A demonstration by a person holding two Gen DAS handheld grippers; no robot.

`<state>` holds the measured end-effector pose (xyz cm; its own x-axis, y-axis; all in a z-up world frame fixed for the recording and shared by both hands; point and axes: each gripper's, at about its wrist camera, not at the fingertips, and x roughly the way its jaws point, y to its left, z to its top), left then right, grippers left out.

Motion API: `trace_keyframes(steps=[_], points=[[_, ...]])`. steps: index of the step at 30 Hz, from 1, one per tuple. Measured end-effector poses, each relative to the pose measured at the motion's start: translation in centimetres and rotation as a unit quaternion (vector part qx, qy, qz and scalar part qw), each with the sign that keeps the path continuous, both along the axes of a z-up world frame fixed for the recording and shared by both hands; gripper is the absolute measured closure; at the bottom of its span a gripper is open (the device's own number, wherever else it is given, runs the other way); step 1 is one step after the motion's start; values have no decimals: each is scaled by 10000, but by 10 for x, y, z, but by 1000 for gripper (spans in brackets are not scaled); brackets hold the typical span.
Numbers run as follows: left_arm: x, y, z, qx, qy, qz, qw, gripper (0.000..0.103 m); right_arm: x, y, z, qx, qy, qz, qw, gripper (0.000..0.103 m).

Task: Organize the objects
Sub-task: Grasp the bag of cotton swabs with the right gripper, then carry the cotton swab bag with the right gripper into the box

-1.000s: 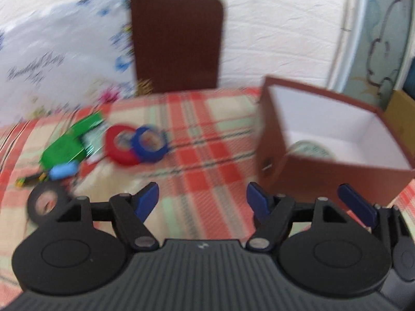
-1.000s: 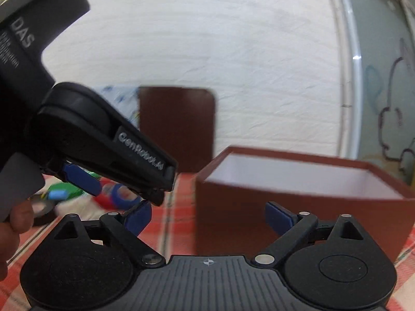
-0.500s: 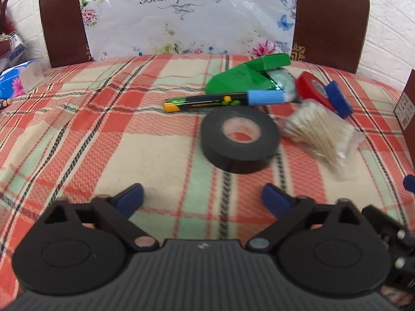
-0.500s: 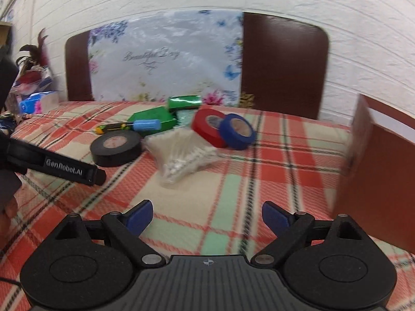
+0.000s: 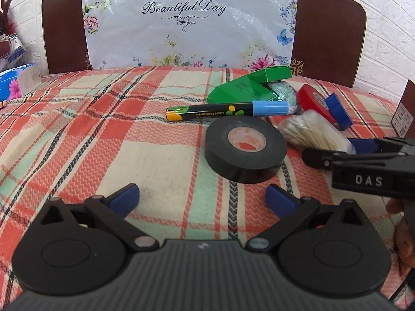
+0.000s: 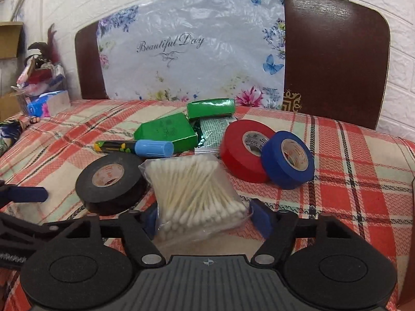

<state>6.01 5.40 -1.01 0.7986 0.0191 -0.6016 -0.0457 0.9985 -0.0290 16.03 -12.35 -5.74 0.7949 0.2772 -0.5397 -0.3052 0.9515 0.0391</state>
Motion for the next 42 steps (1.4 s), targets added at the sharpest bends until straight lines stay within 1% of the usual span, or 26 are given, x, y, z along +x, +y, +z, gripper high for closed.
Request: trace_keyframes(steps=[1, 6, 10, 12, 14, 15, 16, 17, 19, 21, 22, 26, 28, 30, 33, 34, 36, 37, 38, 39, 40, 41, 42], points=[[0, 0, 0, 3, 0, -2, 10000, 0, -4, -1, 0, 6, -12, 22, 10000, 43], [0, -1, 0, 18, -4, 0, 10000, 0, -36, -10, 1, 170, 74, -130, 9997, 43], [-1, -2, 0, 43, 0, -5, 10000, 0, -71, -18, 1, -46, 53, -439, 9990, 43], [-1, -3, 0, 100, 12, -19, 9999, 0, -90, -22, 0, -296, 18, -723, 9969, 42], [0, -6, 1, 184, 61, -17, 9998, 0, -109, -29, -1, -461, -16, -1062, 9933, 32], [1, -8, 2, 242, 93, -19, 9997, 0, -117, -36, -1, -433, -5, -1208, 9917, 27], [2, -10, 3, 297, 130, -35, 9995, 0, -123, -44, 0, -369, 40, -1357, 9901, 18], [2, -13, 5, 364, 166, -55, 9992, 0, -128, -54, 0, -223, 67, -1465, 9889, 15], [1, -20, 9, 459, 238, -145, 9986, 0, -135, -79, 3, 263, 119, -1683, 9853, 14], [-2, -28, 15, 318, 382, -372, 9981, 0, -141, -103, 5, 745, 114, -1920, 9785, 14], [-4, -33, 17, 219, 435, -476, 9977, 0, -143, -112, 6, 894, 116, -1992, 9758, 14], [-18, -58, 35, -159, 446, -963, 9942, 0, -144, -125, 7, 1136, 139, -1865, 9758, 13], [-19, -71, 43, -534, 610, -1245, 9889, 0, -143, -121, 7, 1058, 149, -1732, 9791, 12], [-18, -82, 50, -888, 792, -1488, 9817, 0, -143, -113, 9, 804, 180, -1548, 9845, 12], [-11, -105, 52, -1001, 984, -1700, 9754, 0, -144, -98, 12, 390, 130, -1314, 9905, 12], [-8, -112, 49, -1020, 1096, -1747, 9732, 0, -142, -93, 12, 254, 121, -1298, 9911, 14], [-1, -125, 40, -1026, 1340, -1833, 9685, 13, -138, -85, 10, 45, 149, -1271, 9918, 18], [4, -131, 34, -1009, 1491, -1863, 9659, 16, -137, -84, 9, -16, 149, -1259, 9919, 23], [7, -136, 27, -1000, 1623, -1849, 9641, 18, -134, -83, 9, -43, 132, -1245, 9921, 32], [6, -139, 23, -938, 1574, -1810, 9663, 19, -132, -82, 9, -58, 119, -1223, 9924, 37], [5, -143, 24, -843, 1479, -1837, 9681, 20, -130, -81, 9, -62, 106, -1185, 9929, 48], [4, -148, 24, -758, 1439, -1900, 9682, 30, -129, -80, 9, -81, 66, -1164, 9931, 57], [4, -151, 25, -769, 1408, -1985, 9669, 44, -128, -78, 9, -134, 41, -1166, 9931, 59]])
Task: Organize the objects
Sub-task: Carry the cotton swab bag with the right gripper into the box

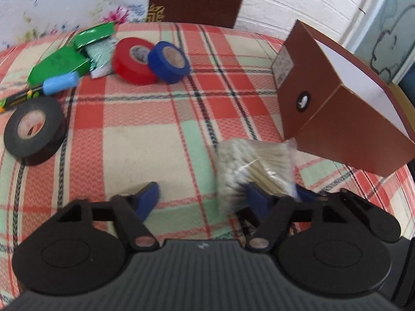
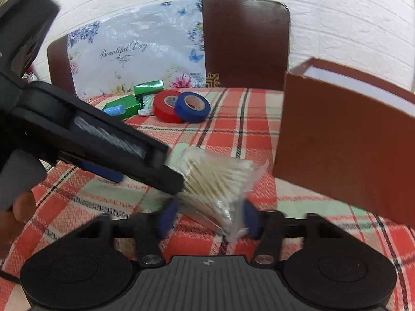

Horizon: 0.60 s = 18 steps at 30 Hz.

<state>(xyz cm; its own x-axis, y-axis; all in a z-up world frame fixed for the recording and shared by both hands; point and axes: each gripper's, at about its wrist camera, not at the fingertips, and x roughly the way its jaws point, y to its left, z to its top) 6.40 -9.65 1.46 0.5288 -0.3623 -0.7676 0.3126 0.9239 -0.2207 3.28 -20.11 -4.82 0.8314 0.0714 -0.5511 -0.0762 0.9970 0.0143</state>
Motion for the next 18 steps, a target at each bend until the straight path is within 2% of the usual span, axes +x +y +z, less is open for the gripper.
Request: trace_keyframes(steps=[1, 3, 5, 8, 11, 16, 18], points=[[1, 0, 2, -110, 38, -78, 9999, 54, 1, 2, 0, -55, -24, -28, 10000, 62], [2, 1, 4, -266, 150, -149, 9994, 81, -2, 2, 1, -65, -121, -55, 9999, 71], [-3, 1, 10, -187, 106, -155, 9996, 81, -9, 1, 6, 8, -335, -26, 9994, 80], [-19, 1, 26, -246, -107, -223, 9994, 81, -24, 4, 15, -95, -738, -79, 9972, 80], [-35, -6, 50, -313, -491, -366, 9976, 81, -42, 1, 33, -20, -1246, -214, 9920, 81], [-49, -37, 96, -500, -1104, -721, 9900, 80, -70, -12, 73, -309, -2208, -575, 9731, 83], [-47, -60, 109, -491, -1299, -930, 9859, 78, -75, -24, 85, -442, -2447, -822, 9651, 83]])
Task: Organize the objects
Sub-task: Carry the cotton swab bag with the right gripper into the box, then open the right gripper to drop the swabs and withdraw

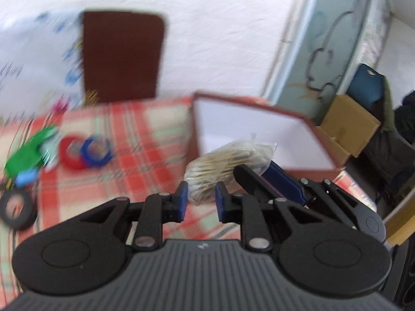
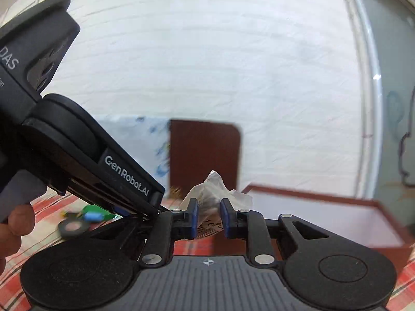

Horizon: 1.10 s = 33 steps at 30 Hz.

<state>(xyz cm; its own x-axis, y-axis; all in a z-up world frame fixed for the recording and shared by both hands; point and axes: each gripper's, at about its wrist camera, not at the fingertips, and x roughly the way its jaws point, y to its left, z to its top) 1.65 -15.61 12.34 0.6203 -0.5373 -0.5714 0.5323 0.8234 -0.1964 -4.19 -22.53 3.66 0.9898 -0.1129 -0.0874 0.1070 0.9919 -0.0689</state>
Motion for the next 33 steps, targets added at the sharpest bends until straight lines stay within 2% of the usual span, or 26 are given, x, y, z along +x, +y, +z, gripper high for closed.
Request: trace_keyframes(steps=[3, 6, 9, 10, 11, 12, 13, 14, 17, 21, 25, 28, 30, 33], points=[[11, -42, 5, 109, -170, -258, 9995, 78, 3, -27, 6, -54, -120, -440, 9989, 83], [21, -82, 0, 121, -167, -531, 9984, 77, 7, -58, 8, -27, -137, -838, 9964, 83], [24, -118, -7, 245, -314, -744, 9964, 77, 14, -87, 4, -14, -59, -1207, 9927, 84], [24, -127, -9, 322, -391, -757, 9958, 75, 17, -95, 2, -5, 12, -1300, 9915, 81], [24, -136, -13, 437, -449, -769, 9951, 68, 22, -102, -2, -5, 141, -1371, 9905, 76], [26, -143, -17, 598, -500, -703, 9945, 62, 28, -109, -8, -44, 317, -1509, 9880, 67], [27, -146, -20, 710, -511, -647, 9941, 60, 32, -114, -13, -76, 438, -1748, 9836, 43], [29, -146, -23, 758, -472, -624, 9940, 59, 35, -117, -19, -42, 472, -1935, 9800, 36], [29, -130, -27, 766, -382, -573, 9947, 56, 23, -122, -25, 328, 263, -1873, 9814, 38], [22, -91, -27, 681, -444, -276, 9963, 50, 11, -104, -34, 511, 13, -1848, 9814, 38], [9, -50, -27, 740, -546, 97, 9957, 48, 7, -90, -43, 717, 12, -1667, 9834, 35], [8, -27, -40, 1051, -433, 448, 9925, 46, 8, -71, -52, 916, 307, -1340, 9863, 30], [13, -13, -54, 1316, -257, 712, 9884, 46, 14, -55, -59, 1010, 695, -1012, 9873, 30], [19, 17, -74, 1461, 99, 1036, 9838, 46, 29, -34, -66, 906, 1336, -546, 9854, 30]])
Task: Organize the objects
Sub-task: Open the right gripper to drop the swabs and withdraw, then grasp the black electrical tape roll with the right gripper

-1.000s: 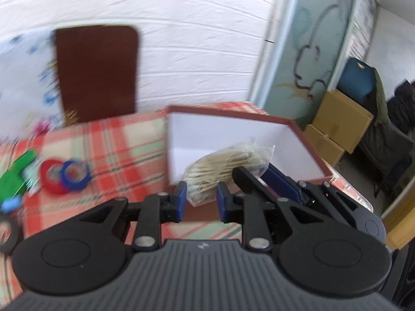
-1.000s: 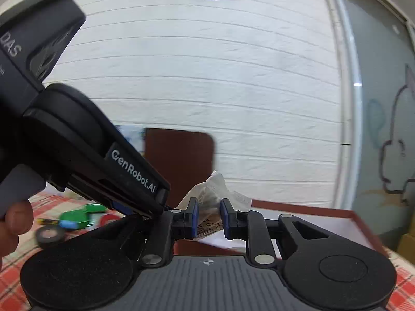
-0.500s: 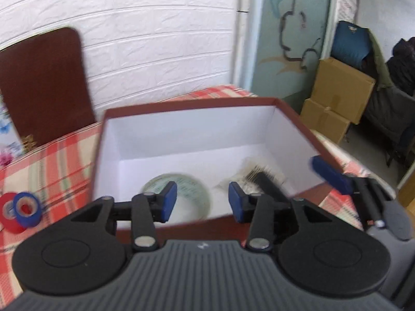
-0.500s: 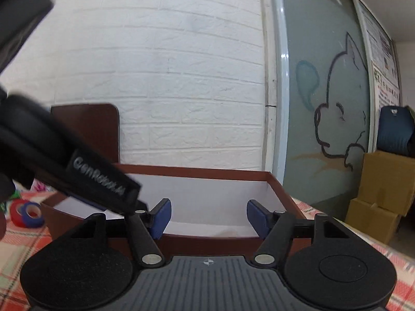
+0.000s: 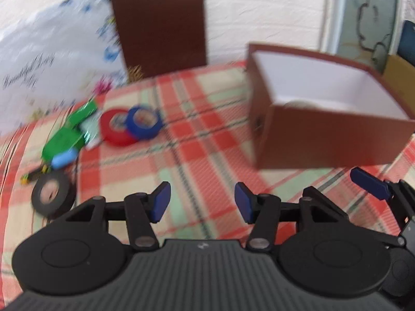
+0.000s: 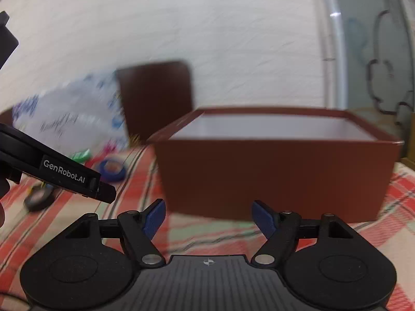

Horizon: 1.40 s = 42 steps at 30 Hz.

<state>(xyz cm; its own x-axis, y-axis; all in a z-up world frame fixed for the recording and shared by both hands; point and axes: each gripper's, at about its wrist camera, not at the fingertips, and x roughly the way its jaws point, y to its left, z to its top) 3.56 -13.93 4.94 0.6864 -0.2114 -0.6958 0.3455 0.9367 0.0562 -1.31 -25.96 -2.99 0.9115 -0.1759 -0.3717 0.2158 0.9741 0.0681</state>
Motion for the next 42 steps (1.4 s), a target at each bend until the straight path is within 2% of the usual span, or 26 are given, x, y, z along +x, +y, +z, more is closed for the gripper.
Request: trace_keyframes(steps=[3, 7, 10, 14, 19, 23, 25, 26, 27, 28, 29, 30, 33, 35, 37, 38, 42], points=[[6, 30, -18, 127, 244, 429, 9987, 46, 16, 15, -9, 18, 488, 444, 9978, 30], [10, 66, -32, 135, 418, 899, 9950, 46, 36, 28, -20, 240, 980, 770, 9919, 29], [8, 90, -35, 57, 358, 1122, 9930, 40, 44, 43, -23, 100, 1070, 845, 9906, 27], [9, 115, -36, 45, 251, 1342, 9906, 38, 52, 74, -28, -185, 1127, 1159, 9867, 27], [12, 155, -39, -64, 129, 1667, 9859, 35, 72, 107, -30, -248, 1111, 1609, 9804, 27], [18, 205, -44, -167, -41, 2210, 9751, 26, 87, 128, -30, -164, 1060, 2026, 9734, 27], [19, 230, -50, -208, -259, 2520, 9672, 23, 95, 141, -29, -127, 1032, 2293, 9678, 27], [17, 241, -55, -188, -450, 2630, 9636, 18, 101, 149, -29, -125, 1032, 2419, 9647, 27], [14, 251, -58, -292, -610, 2715, 9601, 16, 106, 157, -28, -136, 1024, 2512, 9624, 27], [11, 262, -57, -655, -644, 2751, 9570, 17, 112, 165, -28, -137, 1018, 2612, 9598, 27], [9, 267, -54, -879, -698, 2778, 9541, 16, 120, 173, -27, -130, 1010, 2727, 9567, 27], [10, 266, -55, -904, -691, 2784, 9537, 16, 127, 182, -26, -152, 993, 2820, 9541, 26], [14, 254, -56, -680, -714, 2697, 9579, 12, 150, 209, -27, -464, 970, 2944, 9496, 21], [17, 255, -56, -669, -724, 2735, 9568, 15, 165, 221, -27, -537, 982, 3020, 9467, 21], [20, 261, -57, -816, -719, 2704, 9566, 11, 179, 228, -28, -472, 1057, 3058, 9450, 21], [20, 260, -57, -790, -720, 2703, 9568, 11, 182, 229, -28, -437, 1058, 3086, 9443, 28], [15, 260, -58, -747, -730, 2697, 9573, 11, 168, 223, -28, -521, 1017, 3097, 9439, 28]])
